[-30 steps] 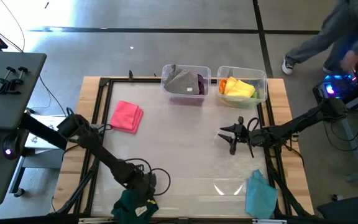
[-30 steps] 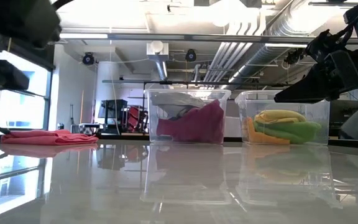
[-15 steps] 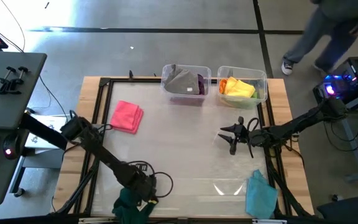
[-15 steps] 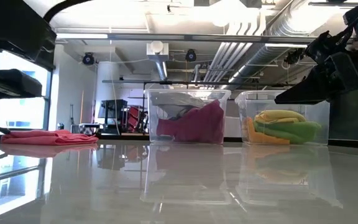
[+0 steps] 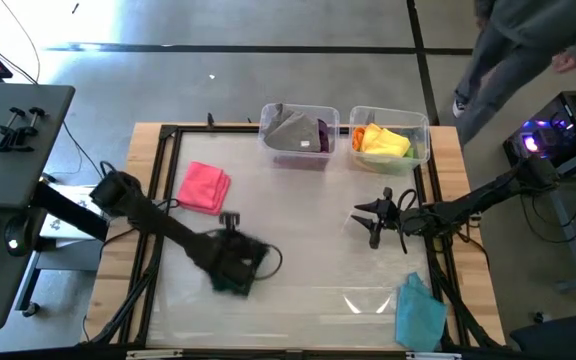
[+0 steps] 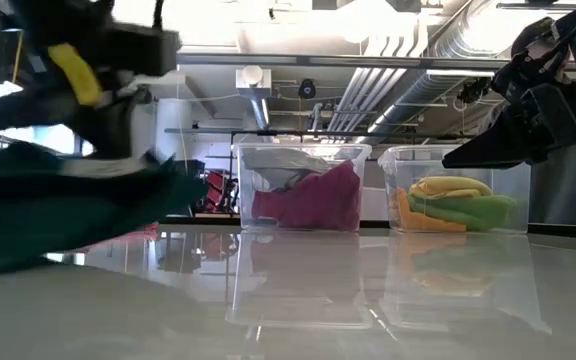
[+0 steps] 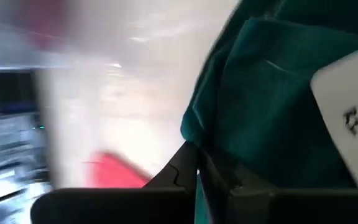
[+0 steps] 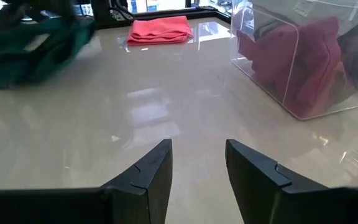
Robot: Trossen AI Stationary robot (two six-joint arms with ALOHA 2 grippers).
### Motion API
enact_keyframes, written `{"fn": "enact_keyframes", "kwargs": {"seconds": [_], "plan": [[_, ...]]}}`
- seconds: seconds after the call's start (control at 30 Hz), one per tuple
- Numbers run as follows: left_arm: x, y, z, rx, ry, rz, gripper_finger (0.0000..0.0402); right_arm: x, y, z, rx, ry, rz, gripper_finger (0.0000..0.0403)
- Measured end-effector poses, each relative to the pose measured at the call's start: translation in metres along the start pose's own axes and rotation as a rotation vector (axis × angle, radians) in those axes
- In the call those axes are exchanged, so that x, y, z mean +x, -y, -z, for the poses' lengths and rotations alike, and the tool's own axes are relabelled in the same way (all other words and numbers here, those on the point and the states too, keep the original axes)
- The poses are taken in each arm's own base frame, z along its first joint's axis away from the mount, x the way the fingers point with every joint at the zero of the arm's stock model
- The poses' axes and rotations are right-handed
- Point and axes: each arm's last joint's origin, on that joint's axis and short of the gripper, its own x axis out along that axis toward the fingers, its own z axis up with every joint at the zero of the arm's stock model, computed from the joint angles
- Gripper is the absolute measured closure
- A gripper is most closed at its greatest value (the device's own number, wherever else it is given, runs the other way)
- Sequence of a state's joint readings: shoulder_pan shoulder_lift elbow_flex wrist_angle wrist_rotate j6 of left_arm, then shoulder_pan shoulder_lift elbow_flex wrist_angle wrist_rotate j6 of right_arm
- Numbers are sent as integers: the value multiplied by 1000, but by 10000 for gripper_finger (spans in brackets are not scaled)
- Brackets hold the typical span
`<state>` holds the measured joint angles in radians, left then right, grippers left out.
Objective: Sort towels by color in basket
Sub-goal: Put the green towel into the left transparent bin
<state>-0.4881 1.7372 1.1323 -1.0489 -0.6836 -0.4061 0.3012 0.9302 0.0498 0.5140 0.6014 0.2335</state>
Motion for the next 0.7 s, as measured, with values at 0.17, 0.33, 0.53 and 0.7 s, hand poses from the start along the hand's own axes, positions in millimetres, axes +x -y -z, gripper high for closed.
{"fn": "enact_keyframes", "kwargs": {"seconds": [0.17, 0.33, 0.53, 0.7], "plan": [[-10, -38, -1, -127, 91, -110, 401, 0, 0, 0, 50, -1, 0, 258], [-19, -51, 0, -228, 135, -88, 401, 0, 0, 0, 62, 0, 1, 258], [-22, -40, 1, -274, 131, -28, 401, 0, 0, 0, 79, -1, 1, 258], [-12, -23, 4, -294, 135, 78, 396, 0, 1, 0, 64, 3, 21, 258]]}}
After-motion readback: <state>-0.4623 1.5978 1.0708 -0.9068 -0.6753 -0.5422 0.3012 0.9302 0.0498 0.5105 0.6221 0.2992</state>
